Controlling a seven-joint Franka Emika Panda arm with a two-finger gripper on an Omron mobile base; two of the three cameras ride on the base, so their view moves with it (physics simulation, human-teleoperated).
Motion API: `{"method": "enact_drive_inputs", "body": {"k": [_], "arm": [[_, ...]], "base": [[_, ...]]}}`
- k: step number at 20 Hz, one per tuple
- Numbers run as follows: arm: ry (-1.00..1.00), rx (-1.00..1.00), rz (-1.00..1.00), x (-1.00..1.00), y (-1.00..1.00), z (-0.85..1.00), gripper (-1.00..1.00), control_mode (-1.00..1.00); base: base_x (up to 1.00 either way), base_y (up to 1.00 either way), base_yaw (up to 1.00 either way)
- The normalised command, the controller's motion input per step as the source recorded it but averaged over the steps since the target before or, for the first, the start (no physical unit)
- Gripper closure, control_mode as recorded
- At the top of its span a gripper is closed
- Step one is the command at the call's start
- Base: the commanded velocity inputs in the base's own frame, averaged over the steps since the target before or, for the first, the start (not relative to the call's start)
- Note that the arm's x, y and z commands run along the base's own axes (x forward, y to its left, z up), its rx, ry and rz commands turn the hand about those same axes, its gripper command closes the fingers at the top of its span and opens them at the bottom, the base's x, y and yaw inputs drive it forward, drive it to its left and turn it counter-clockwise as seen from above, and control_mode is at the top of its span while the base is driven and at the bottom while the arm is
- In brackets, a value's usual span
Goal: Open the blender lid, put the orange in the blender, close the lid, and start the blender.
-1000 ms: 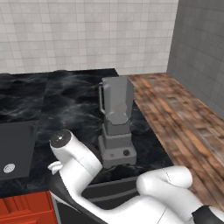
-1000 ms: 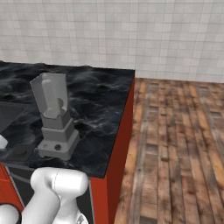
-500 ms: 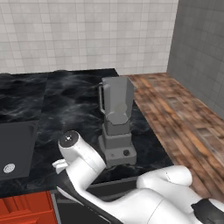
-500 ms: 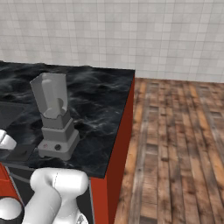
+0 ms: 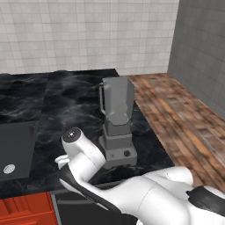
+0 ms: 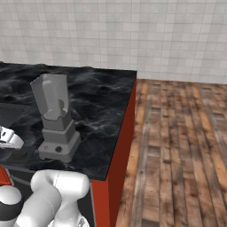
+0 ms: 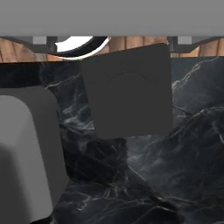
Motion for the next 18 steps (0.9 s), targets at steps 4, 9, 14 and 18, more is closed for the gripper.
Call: {"method": "enact_drive_inputs", "body": {"k": [4,9,14,18], "arm": [[0.08,0.0,0.0,0.0,-0.05,-0.17,-1.0,-1.0],[0.12,0.0,0.05,0.17,-0.05,-0.26,-1.0,-1.0],[0.01,0.0,0.06,0.15,-0.03,-0.16,-1.0,-1.0],[0.0,0.0,0.0,0.01,0.0,-0.02,-1.0,-1.0]], "base": [[0.0,0.0,0.0],[0.0,0.0,0.0],[0.0,0.0,0.0],[0.0,0.0,0.0]]}}
